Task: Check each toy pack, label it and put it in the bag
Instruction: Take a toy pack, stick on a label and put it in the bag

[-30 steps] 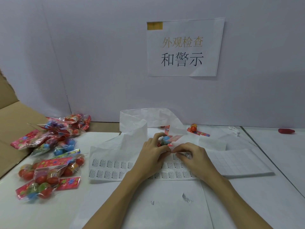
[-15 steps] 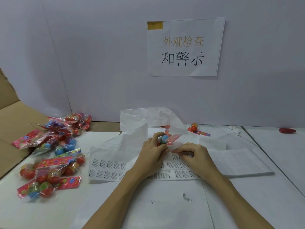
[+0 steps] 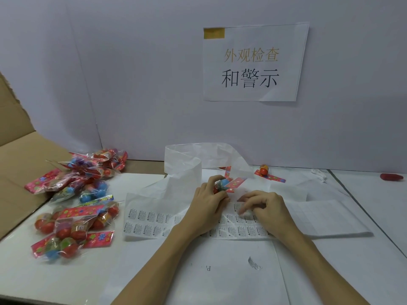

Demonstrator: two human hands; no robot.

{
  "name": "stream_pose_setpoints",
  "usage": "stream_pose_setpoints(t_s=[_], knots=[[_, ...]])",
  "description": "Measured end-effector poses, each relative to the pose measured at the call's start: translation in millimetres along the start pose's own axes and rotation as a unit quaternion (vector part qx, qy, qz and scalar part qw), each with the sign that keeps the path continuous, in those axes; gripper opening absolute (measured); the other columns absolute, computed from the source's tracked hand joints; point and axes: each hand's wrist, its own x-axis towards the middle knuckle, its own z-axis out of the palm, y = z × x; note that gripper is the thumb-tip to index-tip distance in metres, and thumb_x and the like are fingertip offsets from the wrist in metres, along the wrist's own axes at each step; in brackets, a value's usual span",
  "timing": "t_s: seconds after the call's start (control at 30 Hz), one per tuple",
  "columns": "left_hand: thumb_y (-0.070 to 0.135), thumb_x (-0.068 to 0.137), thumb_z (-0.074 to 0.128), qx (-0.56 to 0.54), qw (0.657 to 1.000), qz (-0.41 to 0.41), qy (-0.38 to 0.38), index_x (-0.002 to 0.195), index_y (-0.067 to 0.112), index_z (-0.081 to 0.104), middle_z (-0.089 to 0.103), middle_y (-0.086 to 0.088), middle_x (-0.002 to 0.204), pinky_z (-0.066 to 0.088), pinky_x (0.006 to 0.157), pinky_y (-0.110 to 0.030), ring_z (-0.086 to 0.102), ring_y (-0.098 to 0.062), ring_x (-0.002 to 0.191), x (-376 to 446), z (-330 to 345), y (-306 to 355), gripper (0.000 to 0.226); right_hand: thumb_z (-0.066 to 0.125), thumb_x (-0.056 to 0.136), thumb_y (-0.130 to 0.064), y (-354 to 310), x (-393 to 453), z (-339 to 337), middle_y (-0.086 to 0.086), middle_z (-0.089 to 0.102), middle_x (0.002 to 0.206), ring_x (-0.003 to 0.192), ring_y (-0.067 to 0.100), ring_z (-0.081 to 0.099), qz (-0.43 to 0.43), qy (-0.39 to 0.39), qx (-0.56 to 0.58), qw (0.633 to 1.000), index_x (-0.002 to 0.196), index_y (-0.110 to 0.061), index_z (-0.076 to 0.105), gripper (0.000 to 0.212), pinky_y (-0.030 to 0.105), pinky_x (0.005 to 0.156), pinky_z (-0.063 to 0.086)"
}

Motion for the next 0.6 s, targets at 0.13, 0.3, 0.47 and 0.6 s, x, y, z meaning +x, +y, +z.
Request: stream_pose_setpoints(t_s=[0.13,0.3,0.47,0.6], knots=[[0.016,0.103,0.06,-0.005,1.0,-0.003,-0.004,0.102,0.008,0.073,0.046,-0.012,0.15,0.044,0.091,-0.046,0.054,-0.035,0.113,0.1,-1.4,0.8,0.015,0.056,0.09,0.016,-1.0,-1.0,1.8,-0.014,0.079,0.097,0.099,0.003,0.07,-0.003,0.009,-0.006,1.0,0.085,-0.03,0.084,0.054,0.018,0.091,0.053],[0.019,0.104,0.059,0.001,1.0,-0.003,-0.009,0.101,0.009,0.072,0.045,-0.011,0.15,0.043,0.092,-0.044,0.053,-0.034,0.113,-0.2,-1.2,-0.5,0.017,0.053,0.086,0.022,-0.5,-0.2,1.2,-0.014,0.075,0.104,0.103,0.002,0.069,0.01,-0.021,-0.011,1.0,0.076,-0.026,0.085,0.059,0.008,0.086,0.05],[0.019,0.104,0.06,-0.005,1.0,-0.001,-0.007,0.104,0.01,0.073,0.046,-0.01,0.15,0.043,0.091,-0.043,0.053,-0.033,0.113,0.1,-0.5,-2.0,0.015,0.056,0.091,0.016,-1.5,-0.9,0.9,-0.013,0.078,0.107,0.105,-0.001,0.068,0.001,-0.011,-0.017,1.0,0.099,-0.024,0.085,0.051,0.014,0.094,0.051],[0.022,0.104,0.06,0.0,1.0,-0.003,-0.013,0.101,0.011,0.072,0.044,-0.009,0.152,0.044,0.095,-0.044,0.052,-0.032,0.117,-0.1,0.2,-3.0,0.017,0.053,0.088,0.021,-1.6,0.6,0.7,-0.013,0.076,0.104,0.104,-0.003,0.066,0.01,-0.017,-0.025,0.999,0.089,-0.024,0.086,0.055,0.006,0.09,0.046]])
